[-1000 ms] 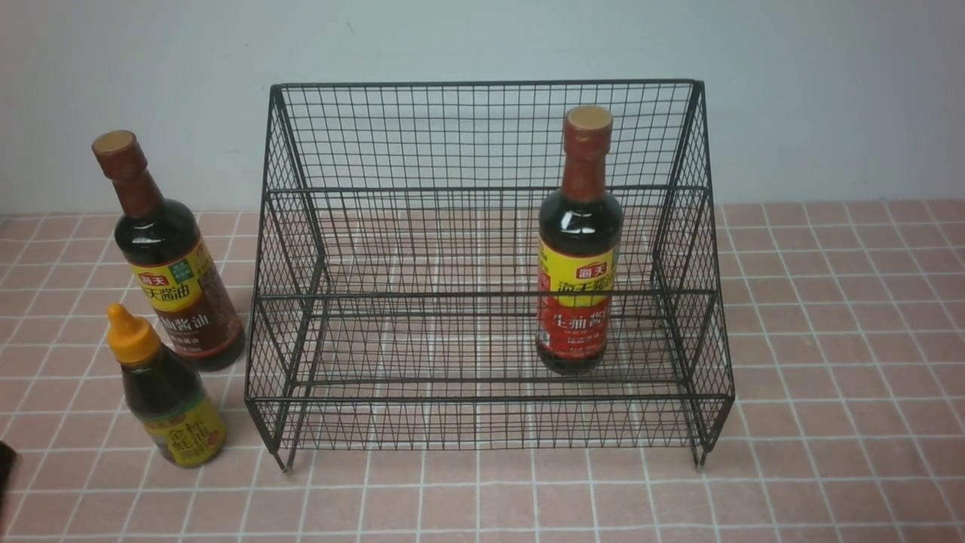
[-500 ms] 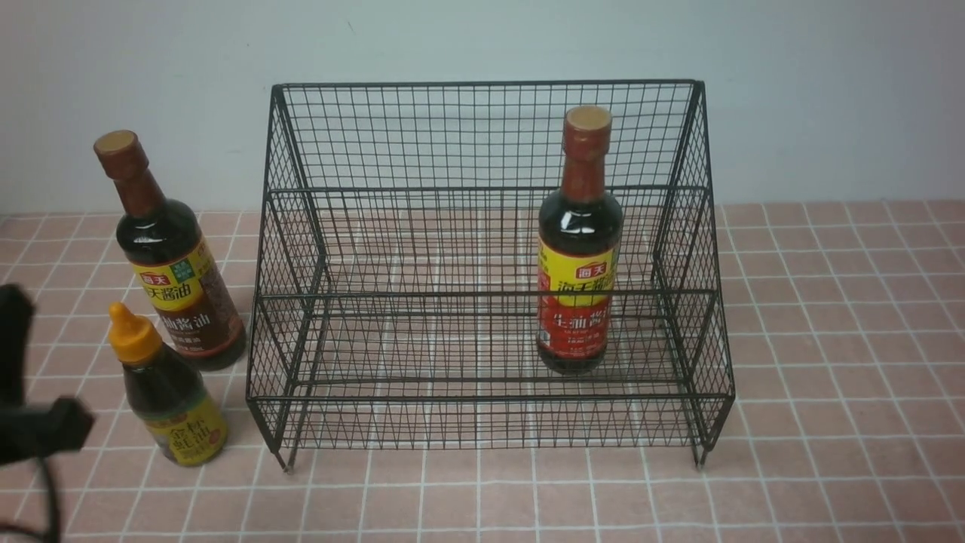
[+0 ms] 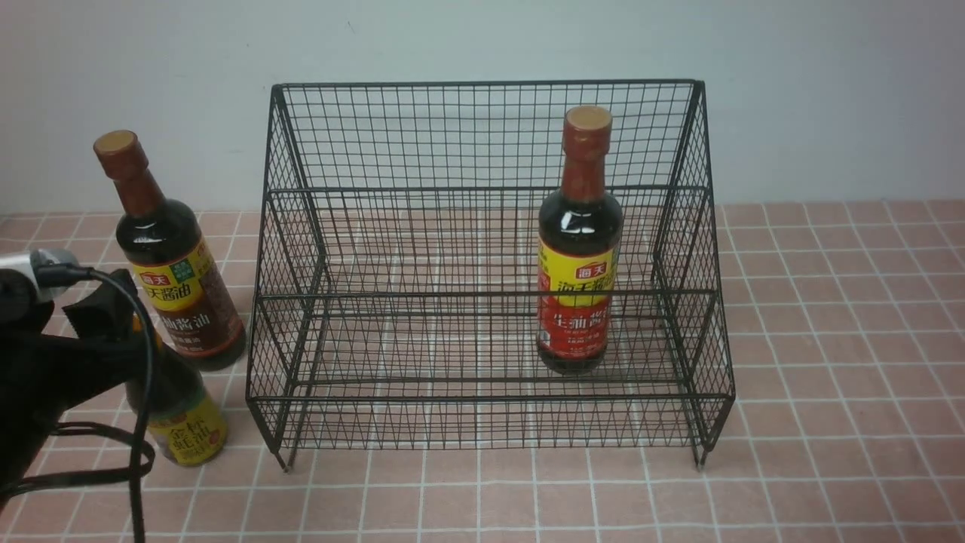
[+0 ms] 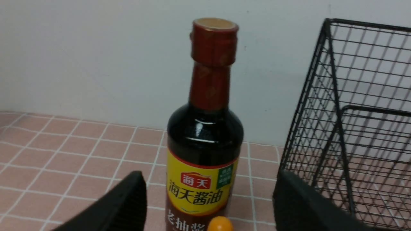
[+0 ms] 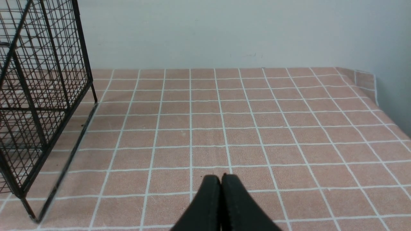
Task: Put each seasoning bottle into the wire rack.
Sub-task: Use the left arm to grab the condiment bottle closest to it
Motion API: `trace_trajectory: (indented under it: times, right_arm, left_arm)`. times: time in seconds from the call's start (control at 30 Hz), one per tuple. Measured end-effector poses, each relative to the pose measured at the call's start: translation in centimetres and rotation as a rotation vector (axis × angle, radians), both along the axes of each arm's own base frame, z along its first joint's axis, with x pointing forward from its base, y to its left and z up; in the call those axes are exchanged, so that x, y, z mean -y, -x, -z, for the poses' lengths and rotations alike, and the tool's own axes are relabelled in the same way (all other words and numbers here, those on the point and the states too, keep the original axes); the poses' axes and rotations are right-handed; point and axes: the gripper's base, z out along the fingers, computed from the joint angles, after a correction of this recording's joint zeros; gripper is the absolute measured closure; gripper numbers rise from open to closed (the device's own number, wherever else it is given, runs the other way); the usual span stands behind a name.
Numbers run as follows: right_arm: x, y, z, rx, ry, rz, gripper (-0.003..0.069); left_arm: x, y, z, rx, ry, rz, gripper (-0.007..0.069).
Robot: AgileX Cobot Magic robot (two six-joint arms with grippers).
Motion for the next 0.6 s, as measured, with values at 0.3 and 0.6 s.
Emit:
trace_trajectory:
  times: [0.3, 0.6]
  right_arm:
    - [0.0, 0.0, 0.0, 0.0, -0.001, 0.0, 0.0671]
    - [0.0, 0.0, 0.0, 0.0, -0.001, 0.0, 0.0671]
  left_arm:
    - [0.0, -2.3, 3.0, -0.058, -0.04, -0.017, 0.0109]
    - [0.7, -2.4, 3.3, -0.083, -0.095, 0.065, 0.0362]
